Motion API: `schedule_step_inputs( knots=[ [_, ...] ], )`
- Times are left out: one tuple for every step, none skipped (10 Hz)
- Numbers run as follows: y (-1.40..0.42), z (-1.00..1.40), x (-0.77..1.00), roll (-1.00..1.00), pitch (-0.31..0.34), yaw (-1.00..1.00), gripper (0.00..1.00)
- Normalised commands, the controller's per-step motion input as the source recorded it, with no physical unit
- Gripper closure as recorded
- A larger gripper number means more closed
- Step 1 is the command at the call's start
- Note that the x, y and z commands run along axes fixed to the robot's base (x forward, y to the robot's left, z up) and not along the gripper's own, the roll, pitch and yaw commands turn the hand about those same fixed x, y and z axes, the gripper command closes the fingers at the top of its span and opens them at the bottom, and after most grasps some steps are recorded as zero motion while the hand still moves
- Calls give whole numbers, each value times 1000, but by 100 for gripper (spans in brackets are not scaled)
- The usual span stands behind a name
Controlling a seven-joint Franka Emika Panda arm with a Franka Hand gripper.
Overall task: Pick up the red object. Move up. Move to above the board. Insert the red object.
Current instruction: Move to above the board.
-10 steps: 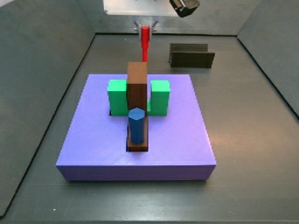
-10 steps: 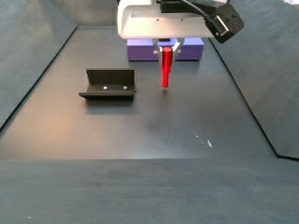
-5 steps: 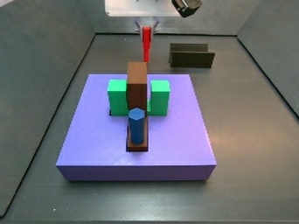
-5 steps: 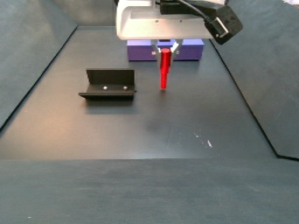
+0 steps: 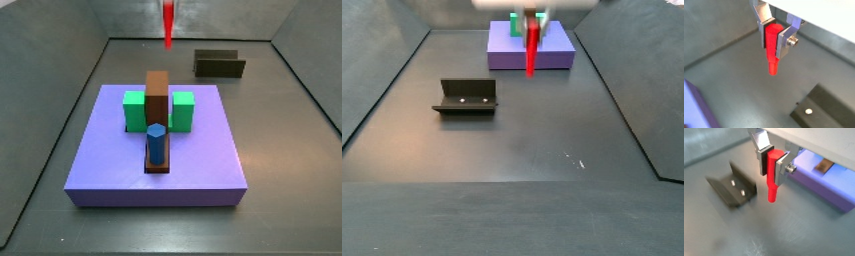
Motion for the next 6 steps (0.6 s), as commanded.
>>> schedule_step_inputs(
  knots=[
    [5,1400,-29,29,17,7,100],
    [-2,1400,29,22,23,8,100],
    [4,957,36,18,84,0,100],
    [0,577,30,14,76,9,100],
    [-4,385,36,10,61,6,100],
    [-1,184,19,8,47,3,100]
  ],
)
